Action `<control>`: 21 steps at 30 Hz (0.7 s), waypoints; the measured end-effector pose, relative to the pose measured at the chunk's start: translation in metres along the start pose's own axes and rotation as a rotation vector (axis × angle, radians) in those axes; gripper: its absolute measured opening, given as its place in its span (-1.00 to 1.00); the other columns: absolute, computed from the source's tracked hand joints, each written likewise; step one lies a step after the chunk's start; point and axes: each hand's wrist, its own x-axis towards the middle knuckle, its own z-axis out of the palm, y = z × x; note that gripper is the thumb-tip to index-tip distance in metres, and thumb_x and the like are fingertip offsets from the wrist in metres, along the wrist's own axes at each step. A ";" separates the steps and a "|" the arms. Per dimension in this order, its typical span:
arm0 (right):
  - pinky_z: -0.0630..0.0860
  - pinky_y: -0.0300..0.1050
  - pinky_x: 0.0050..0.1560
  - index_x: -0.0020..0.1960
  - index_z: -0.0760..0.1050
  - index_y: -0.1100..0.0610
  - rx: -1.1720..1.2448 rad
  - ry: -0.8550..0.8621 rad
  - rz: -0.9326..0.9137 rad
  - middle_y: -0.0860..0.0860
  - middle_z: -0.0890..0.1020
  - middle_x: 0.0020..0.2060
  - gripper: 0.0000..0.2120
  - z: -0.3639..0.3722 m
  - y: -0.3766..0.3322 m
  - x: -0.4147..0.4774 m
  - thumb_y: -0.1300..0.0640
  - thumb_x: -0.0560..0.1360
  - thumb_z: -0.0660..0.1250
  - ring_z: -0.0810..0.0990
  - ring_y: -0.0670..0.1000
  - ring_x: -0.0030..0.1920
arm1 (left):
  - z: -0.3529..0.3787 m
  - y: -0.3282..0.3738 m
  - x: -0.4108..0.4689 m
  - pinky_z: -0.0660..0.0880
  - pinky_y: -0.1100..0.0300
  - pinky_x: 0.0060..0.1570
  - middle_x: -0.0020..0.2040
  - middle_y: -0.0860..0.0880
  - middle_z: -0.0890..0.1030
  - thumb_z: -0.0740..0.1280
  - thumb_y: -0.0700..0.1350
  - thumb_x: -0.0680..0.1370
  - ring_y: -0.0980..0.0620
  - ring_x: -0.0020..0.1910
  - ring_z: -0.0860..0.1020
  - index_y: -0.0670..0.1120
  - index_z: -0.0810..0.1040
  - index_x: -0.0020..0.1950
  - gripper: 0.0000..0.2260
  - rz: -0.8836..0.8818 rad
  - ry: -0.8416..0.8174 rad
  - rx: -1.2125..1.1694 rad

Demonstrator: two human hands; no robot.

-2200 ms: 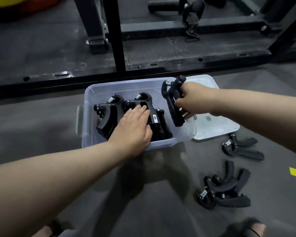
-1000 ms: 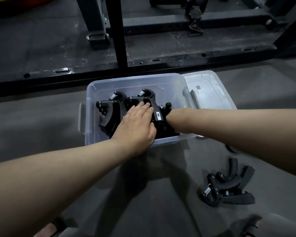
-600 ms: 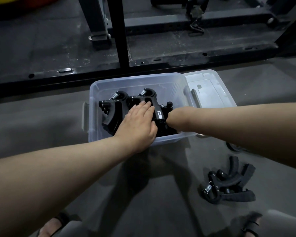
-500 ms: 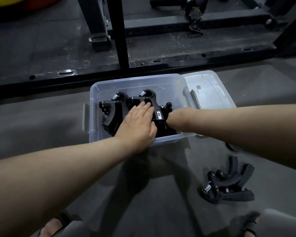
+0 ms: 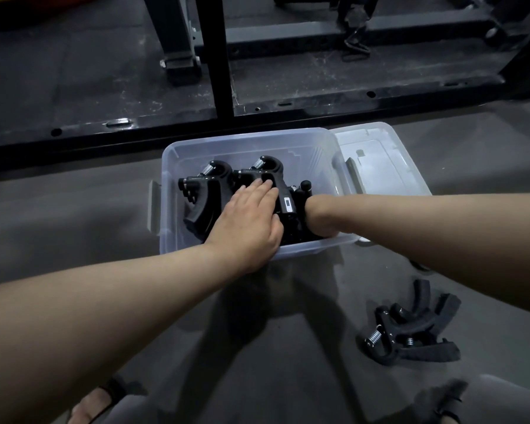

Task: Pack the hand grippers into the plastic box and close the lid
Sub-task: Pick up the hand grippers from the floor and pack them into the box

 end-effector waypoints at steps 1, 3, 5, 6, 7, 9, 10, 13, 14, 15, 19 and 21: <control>0.45 -0.12 0.21 0.28 0.51 0.26 -0.076 -0.052 -0.017 0.16 0.54 0.28 -0.71 -0.002 -0.001 0.003 0.21 0.59 0.21 0.51 0.11 0.21 | 0.000 0.000 0.000 -0.05 0.06 0.54 0.54 -0.08 0.24 0.06 -0.01 0.55 0.00 0.55 0.10 -0.16 0.26 0.52 -0.46 0.001 -0.003 0.002; 0.43 -0.13 0.08 0.26 0.52 0.25 -0.220 -0.053 -0.073 0.17 0.57 0.23 -0.72 -0.002 0.001 -0.004 0.21 0.59 0.23 0.55 0.14 0.15 | 0.000 0.000 0.000 -0.06 0.07 0.54 0.55 -0.08 0.23 0.08 -0.02 0.57 0.01 0.55 0.08 -0.15 0.24 0.52 -0.47 -0.002 -0.011 0.004; 0.42 -0.09 0.01 0.26 0.52 0.25 -0.356 0.043 -0.196 0.17 0.59 0.20 -0.72 0.000 0.001 -0.005 0.21 0.60 0.19 0.56 0.16 0.19 | 0.001 0.000 0.000 -0.07 0.06 0.54 0.55 -0.08 0.21 0.08 -0.02 0.57 0.01 0.55 0.07 -0.15 0.23 0.53 -0.47 -0.003 -0.016 0.009; 0.44 -0.08 0.06 0.28 0.51 0.24 -0.354 0.008 -0.151 0.16 0.58 0.22 -0.70 -0.004 -0.002 -0.009 0.21 0.62 0.14 0.55 0.16 0.22 | 0.001 0.000 0.000 -0.07 0.06 0.54 0.55 -0.08 0.21 0.08 -0.02 0.57 0.00 0.55 0.07 -0.15 0.23 0.52 -0.47 -0.002 -0.015 0.013; 0.44 -0.08 0.11 0.30 0.50 0.24 -0.316 0.007 -0.082 0.15 0.57 0.24 -0.68 0.000 -0.003 -0.006 0.21 0.64 0.10 0.53 0.15 0.24 | 0.002 0.000 0.000 -0.06 0.06 0.54 0.55 -0.09 0.22 0.08 -0.02 0.56 0.00 0.55 0.08 -0.16 0.24 0.52 -0.47 -0.002 -0.013 0.014; 0.42 -0.11 0.14 0.31 0.50 0.22 -0.185 -0.010 -0.002 0.13 0.56 0.26 -0.67 -0.005 -0.004 -0.013 0.20 0.66 0.07 0.53 0.14 0.25 | 0.002 0.001 0.002 -0.06 0.06 0.54 0.55 -0.09 0.22 0.07 -0.01 0.56 0.00 0.55 0.08 -0.16 0.24 0.52 -0.47 -0.008 -0.012 0.017; 0.41 -0.13 0.13 0.31 0.51 0.21 -0.105 -0.064 0.022 0.12 0.56 0.26 -0.67 -0.007 -0.005 -0.016 0.19 0.65 0.09 0.53 0.13 0.25 | 0.002 0.001 0.002 -0.07 0.07 0.54 0.55 -0.09 0.22 0.07 -0.01 0.56 0.00 0.55 0.08 -0.16 0.24 0.52 -0.47 -0.012 -0.012 0.021; 0.44 -0.06 0.02 0.23 0.54 0.20 0.013 -0.010 0.058 0.14 0.59 0.19 -0.73 -0.008 0.006 -0.012 0.17 0.60 0.20 0.57 0.17 0.19 | 0.001 0.002 0.001 -0.07 0.06 0.54 0.55 -0.07 0.20 0.07 -0.01 0.57 0.01 0.56 0.06 -0.15 0.22 0.53 -0.47 -0.019 -0.025 0.026; 0.44 -0.05 0.01 0.21 0.54 0.21 0.072 0.022 0.039 0.16 0.60 0.17 -0.75 -0.010 0.004 -0.015 0.18 0.59 0.22 0.57 0.19 0.18 | 0.001 0.002 0.000 -0.06 0.06 0.54 0.55 -0.07 0.21 0.06 -0.01 0.56 0.01 0.56 0.06 -0.14 0.22 0.53 -0.46 -0.017 -0.025 0.028; 0.44 -0.04 0.04 0.20 0.55 0.22 0.076 0.029 0.012 0.17 0.60 0.15 -0.76 -0.013 0.002 -0.017 0.18 0.59 0.23 0.57 0.19 0.18 | 0.001 0.002 0.001 -0.05 0.05 0.54 0.55 -0.07 0.21 0.05 0.00 0.55 0.01 0.55 0.07 -0.15 0.23 0.53 -0.46 -0.013 -0.023 0.029; 0.45 -0.07 0.02 0.12 0.53 0.21 0.321 0.421 0.052 0.18 0.62 0.07 -0.78 -0.025 0.019 -0.054 0.16 0.54 0.22 0.58 0.20 0.10 | 0.001 0.001 0.004 0.01 0.01 0.53 0.53 -0.11 0.27 0.04 0.02 0.49 -0.03 0.54 0.14 -0.17 0.30 0.50 -0.41 -0.007 -0.029 0.034; 0.44 -0.05 -0.01 0.04 0.52 0.18 0.498 0.721 0.014 0.14 0.60 -0.01 -0.79 -0.013 0.045 -0.073 0.17 0.47 0.18 0.55 0.17 0.01 | 0.002 -0.001 0.006 0.06 -0.02 0.51 0.51 -0.15 0.30 0.06 0.01 0.48 -0.09 0.52 0.19 -0.19 0.34 0.47 -0.41 0.017 -0.022 0.063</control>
